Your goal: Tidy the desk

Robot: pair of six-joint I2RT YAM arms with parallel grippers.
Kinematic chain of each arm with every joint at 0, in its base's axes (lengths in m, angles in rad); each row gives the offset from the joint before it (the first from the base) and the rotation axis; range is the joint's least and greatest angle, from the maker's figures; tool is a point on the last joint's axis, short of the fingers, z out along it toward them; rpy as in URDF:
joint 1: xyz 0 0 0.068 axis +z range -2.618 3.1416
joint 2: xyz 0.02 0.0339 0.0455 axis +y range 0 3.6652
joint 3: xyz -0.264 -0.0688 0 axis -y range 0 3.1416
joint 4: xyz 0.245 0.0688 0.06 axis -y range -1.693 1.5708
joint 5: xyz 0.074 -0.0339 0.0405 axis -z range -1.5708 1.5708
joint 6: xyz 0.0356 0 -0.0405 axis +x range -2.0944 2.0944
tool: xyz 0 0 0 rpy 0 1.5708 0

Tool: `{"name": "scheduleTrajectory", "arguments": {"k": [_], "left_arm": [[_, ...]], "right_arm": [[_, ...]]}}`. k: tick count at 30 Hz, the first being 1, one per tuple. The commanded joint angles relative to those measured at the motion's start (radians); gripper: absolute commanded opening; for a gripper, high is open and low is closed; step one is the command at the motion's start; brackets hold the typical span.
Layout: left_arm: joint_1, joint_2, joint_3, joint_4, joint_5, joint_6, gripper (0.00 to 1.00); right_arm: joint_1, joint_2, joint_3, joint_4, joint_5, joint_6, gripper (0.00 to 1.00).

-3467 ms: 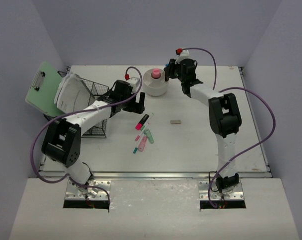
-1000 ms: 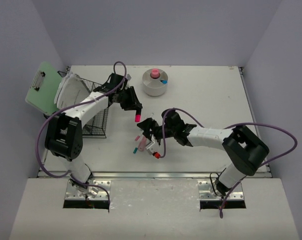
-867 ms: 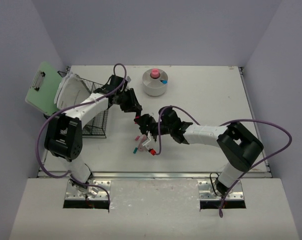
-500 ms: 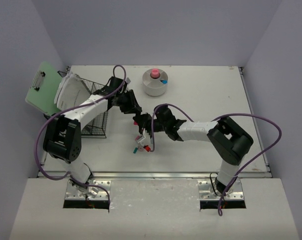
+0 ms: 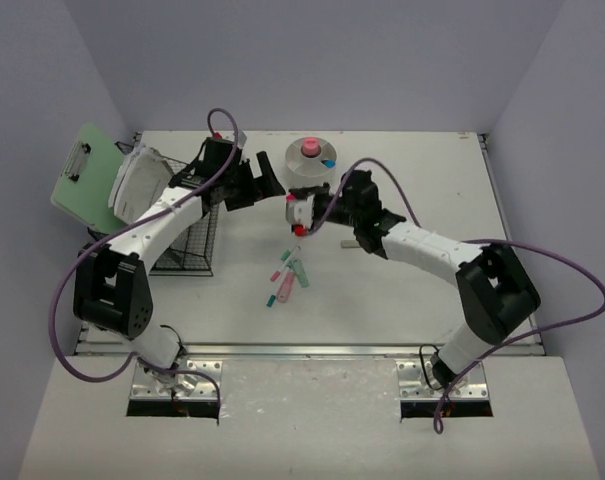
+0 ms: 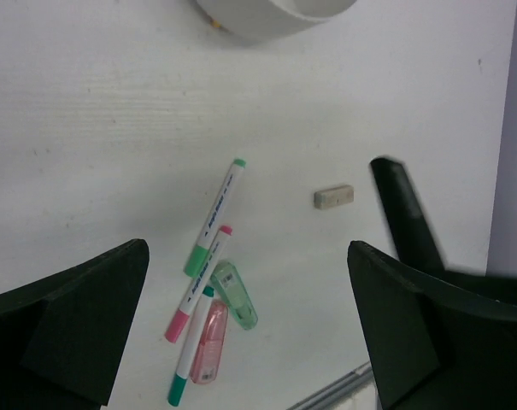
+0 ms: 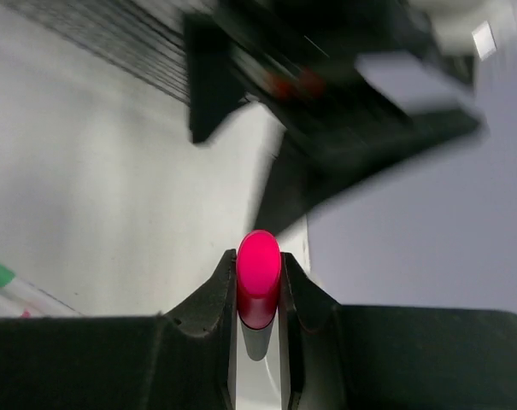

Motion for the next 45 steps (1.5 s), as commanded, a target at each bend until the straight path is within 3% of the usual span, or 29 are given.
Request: {"name": "scheduleTrajectory", "arguments": {"k": [1, 5, 11, 25, 37, 41, 45], "left_arm": [[0.009, -0.084, 0.023, 0.09, -0.081, 0.043, 1.0], [0.009, -0.084, 0.006, 0.095, -0.108, 0.048, 1.0], [0.011, -0.074, 0.006, 0.095, -0.127, 0.05, 1.0], [0.023, -0.042, 0.007, 0.097, -0.118, 0.046, 1.0], [0.023, -0.051, -0.091, 0.169, -0.094, 0.079, 1.0], [0.021, -0.062, -0.153, 0.2, -0.097, 0.099, 0.92], [-0.009, -0.074, -0.189, 0.201, -0.149, 0.156, 0.85]], "right_arm": [[-0.171, 0.068, 0.247, 0.006, 0.128, 0.625, 0.0], [-0.262, 0.184, 0.453, -0.069, 0.223, 0.851, 0.0], [-0.299, 0.332, 0.563, -0.002, 0.275, 0.97, 0.0], [-0.312, 0.503, 0.636, 0.068, 0.324, 1.065, 0.0], [-0.318, 0.604, 0.694, 0.126, 0.336, 1.127, 0.0], [-0.318, 0.62, 0.689, 0.118, 0.327, 1.152, 0.12], [-0.318, 0.587, 0.646, 0.106, 0.295, 1.169, 0.38]]}}
